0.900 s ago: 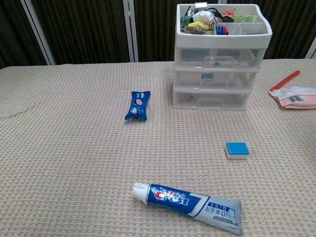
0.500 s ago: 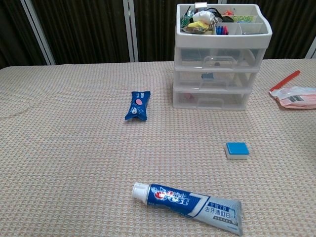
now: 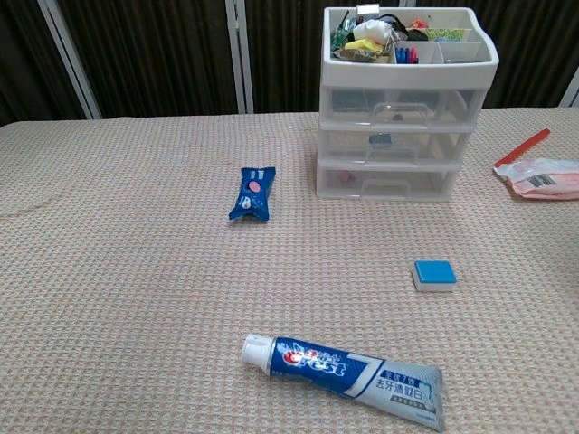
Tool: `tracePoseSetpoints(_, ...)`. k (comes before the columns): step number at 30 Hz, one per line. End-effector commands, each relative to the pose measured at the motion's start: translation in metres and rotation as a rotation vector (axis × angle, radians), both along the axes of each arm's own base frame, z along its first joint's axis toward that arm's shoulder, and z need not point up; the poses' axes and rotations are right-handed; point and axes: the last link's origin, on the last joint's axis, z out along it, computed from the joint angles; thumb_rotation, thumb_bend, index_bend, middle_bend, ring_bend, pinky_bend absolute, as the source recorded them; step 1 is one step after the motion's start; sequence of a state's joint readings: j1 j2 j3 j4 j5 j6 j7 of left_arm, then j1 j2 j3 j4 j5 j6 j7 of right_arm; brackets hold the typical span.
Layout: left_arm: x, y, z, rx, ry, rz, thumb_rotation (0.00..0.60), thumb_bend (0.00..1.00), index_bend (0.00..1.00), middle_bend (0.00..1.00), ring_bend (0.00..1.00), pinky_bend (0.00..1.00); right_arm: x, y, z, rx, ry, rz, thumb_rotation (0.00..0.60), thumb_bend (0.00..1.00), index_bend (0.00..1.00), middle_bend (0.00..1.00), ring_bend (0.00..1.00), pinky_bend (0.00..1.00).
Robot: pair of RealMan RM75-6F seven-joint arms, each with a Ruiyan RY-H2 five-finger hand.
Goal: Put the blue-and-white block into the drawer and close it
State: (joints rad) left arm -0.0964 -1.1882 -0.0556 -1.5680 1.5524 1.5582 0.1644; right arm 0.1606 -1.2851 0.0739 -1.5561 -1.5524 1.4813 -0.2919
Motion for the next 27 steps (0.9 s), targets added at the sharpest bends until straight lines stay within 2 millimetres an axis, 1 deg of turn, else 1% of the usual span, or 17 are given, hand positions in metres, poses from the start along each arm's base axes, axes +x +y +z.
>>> tracePoseSetpoints(1, 0.0, -0.001, 0.0, -0.001, 0.005, -0.003, 0.6, 0.18, 0.08, 0.0, 0.0, 0.0, 0.001, -0.001, 0.0, 0.002, -0.028, -0.012, 0.6, 0.1, 0.09, 0.0, 0.0, 0.0)
tracePoseSetpoints(3, 0.0, -0.001, 0.0, 0.001, 0.004, -0.002, 0.6, 0.18, 0.08, 0.0, 0.0, 0.0, 0.005, -0.004, 0.0, 0.005, -0.057, -0.013, 0.6, 0.1, 0.09, 0.01, 0.0, 0.0)
tracePoseSetpoints(4, 0.0, -0.001, 0.0, 0.002, 0.004, -0.001, 0.6, 0.18, 0.08, 0.0, 0.0, 0.0, 0.009, -0.005, -0.001, 0.011, -0.081, -0.011, 0.6, 0.1, 0.1, 0.05, 0.03, 0.03)
tracePoseSetpoints(5, 0.0, -0.001, 0.0, 0.003, 0.004, 0.0, 0.6, 0.18, 0.08, 0.0, 0.0, 0.0, 0.012, -0.007, -0.001, 0.017, -0.102, -0.01, 0.6, 0.1, 0.1, 0.11, 0.07, 0.09)
tracePoseSetpoints(6, 0.0, -0.001, 0.0, 0.003, 0.002, 0.0, 0.6, 0.18, 0.08, 0.0, 0.0, 0.0, 0.017, -0.01, -0.002, 0.023, -0.125, -0.008, 0.6, 0.11, 0.1, 0.19, 0.15, 0.18)
tracePoseSetpoints(9, 0.001, -0.001, -0.001, 0.001, 0.0, -0.005, 0.6, 0.18, 0.08, 0.0, 0.0, 0.0, 0.028, -0.015, -0.006, 0.045, -0.191, -0.017, 0.6, 0.11, 0.11, 0.37, 0.37, 0.36)
tracePoseSetpoints(12, 0.002, -0.001, -0.001, -0.001, -0.008, -0.009, 0.6, 0.18, 0.08, 0.0, 0.0, 0.0, 0.042, -0.021, -0.016, 0.098, -0.323, -0.075, 0.6, 0.13, 0.11, 0.53, 0.53, 0.45)
tracePoseSetpoints(15, 0.001, -0.001, 0.0, 0.004, -0.01, -0.01, 0.6, 0.18, 0.08, 0.0, 0.0, 0.0, 0.058, -0.027, -0.03, 0.172, -0.469, -0.143, 0.6, 0.15, 0.11, 0.65, 0.64, 0.49)
tracePoseSetpoints(18, 0.001, -0.001, 0.001, 0.005, -0.013, -0.011, 0.6, 0.18, 0.07, 0.0, 0.0, 0.0, 0.076, -0.032, -0.043, 0.247, -0.596, -0.204, 0.6, 0.17, 0.11, 0.71, 0.71, 0.5)
tracePoseSetpoints(20, 0.001, 0.0, 0.0, 0.007, -0.019, -0.012, 0.6, 0.18, 0.07, 0.0, 0.0, 0.0, 0.089, -0.036, -0.053, 0.299, -0.688, -0.248, 0.6, 0.18, 0.1, 0.72, 0.72, 0.5)
tracePoseSetpoints(27, 0.002, 0.001, 0.001, 0.008, -0.028, -0.011, 0.6, 0.18, 0.07, 0.0, 0.0, 0.0, 0.116, -0.052, -0.081, 0.374, -0.832, -0.341, 0.6, 0.21, 0.1, 0.72, 0.72, 0.5)
